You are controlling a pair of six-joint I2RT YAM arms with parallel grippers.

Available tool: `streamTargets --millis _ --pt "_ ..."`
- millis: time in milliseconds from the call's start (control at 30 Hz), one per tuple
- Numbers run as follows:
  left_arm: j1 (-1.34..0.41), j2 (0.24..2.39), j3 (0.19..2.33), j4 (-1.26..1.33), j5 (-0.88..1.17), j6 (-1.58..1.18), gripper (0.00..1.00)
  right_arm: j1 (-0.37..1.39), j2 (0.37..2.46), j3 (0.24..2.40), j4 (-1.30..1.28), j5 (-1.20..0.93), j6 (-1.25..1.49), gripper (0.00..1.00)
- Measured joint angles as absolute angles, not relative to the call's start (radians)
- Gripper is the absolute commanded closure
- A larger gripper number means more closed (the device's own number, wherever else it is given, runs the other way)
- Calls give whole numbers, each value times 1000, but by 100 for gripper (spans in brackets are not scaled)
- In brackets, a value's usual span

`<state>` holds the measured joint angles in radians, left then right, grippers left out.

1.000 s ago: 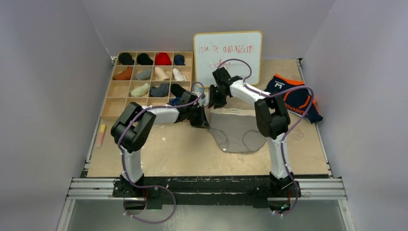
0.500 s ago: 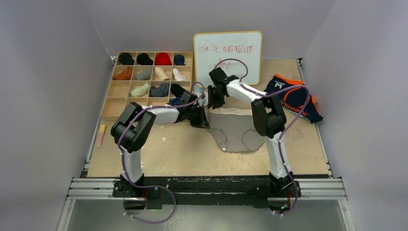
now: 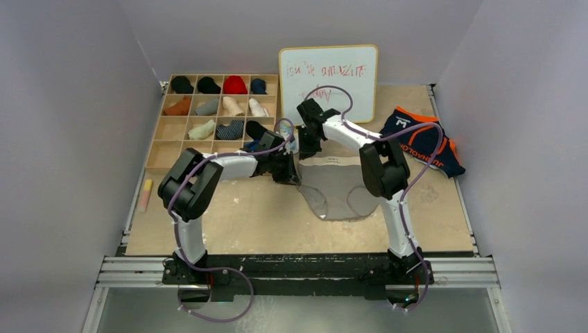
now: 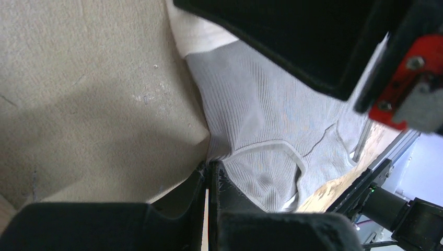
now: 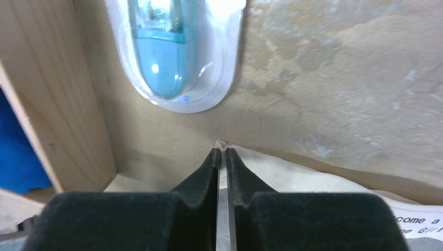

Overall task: Roll the underwear
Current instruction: Fold the underwear at the center of the board.

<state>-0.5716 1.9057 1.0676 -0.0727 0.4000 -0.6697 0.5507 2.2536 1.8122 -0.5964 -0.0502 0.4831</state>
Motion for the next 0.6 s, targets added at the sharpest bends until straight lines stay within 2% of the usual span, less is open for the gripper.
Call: streamTargets --millis 100,400,600 --pt "-572 1900 1068 -84 388 -669 100 538 2254 1805 -577 -125 504 100" --pt "-570 1853 1068 -131 353 -661 100 494 2247 1747 -459 -304 554 100" --pt "-570 1782 1072 -176 349 -654 100 428 2178 1608 -332 -432 601 100"
